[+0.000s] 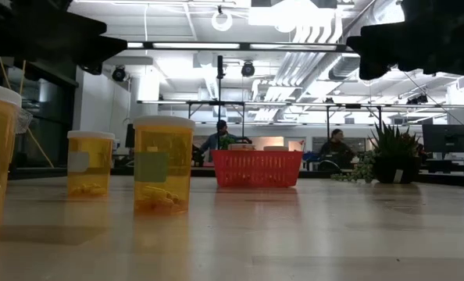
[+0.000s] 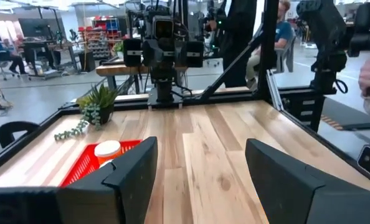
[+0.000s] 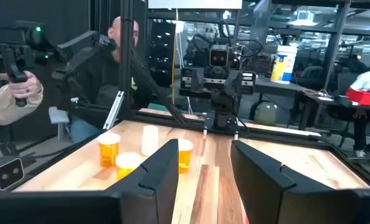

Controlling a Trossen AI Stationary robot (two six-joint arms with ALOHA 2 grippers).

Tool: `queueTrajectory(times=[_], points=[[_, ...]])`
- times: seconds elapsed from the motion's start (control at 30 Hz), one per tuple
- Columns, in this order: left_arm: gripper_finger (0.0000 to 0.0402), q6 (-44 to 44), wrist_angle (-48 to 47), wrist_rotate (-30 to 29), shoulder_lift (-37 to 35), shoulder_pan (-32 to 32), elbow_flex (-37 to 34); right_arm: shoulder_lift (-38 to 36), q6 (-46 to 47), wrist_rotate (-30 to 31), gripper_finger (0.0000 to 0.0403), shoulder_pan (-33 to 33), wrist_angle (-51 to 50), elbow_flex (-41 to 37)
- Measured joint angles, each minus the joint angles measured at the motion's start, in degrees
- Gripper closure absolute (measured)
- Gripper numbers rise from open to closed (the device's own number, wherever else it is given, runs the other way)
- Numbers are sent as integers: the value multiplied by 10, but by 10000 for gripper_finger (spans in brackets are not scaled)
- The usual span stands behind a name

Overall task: Pick and place pill bottles into a basket
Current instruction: Put the orange pill bottle into the red bin

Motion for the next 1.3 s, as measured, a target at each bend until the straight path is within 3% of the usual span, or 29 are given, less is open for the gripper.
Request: queueTrajectory(times=[0.2, 0.33, 0.5, 0.67, 1.03, 1.3], points=[[54, -5, 1, -12, 64, 0, 30, 0, -2, 0, 264, 0, 0, 0], [7, -14, -84, 16, 96, 0, 90, 0, 7, 1, 264, 0, -1, 0], [42, -55, -221, 59, 130, 0, 174, 0, 8, 2, 264, 0, -6, 0], [71, -77, -299, 80, 162, 0, 224, 0, 9, 3, 264, 0, -13, 1], [78, -85, -318, 112, 216, -17, 241, 0, 9, 3, 264, 0, -31, 1], [84, -81, -311, 55, 268, -85, 241, 0, 9, 3, 264, 0, -35, 1]])
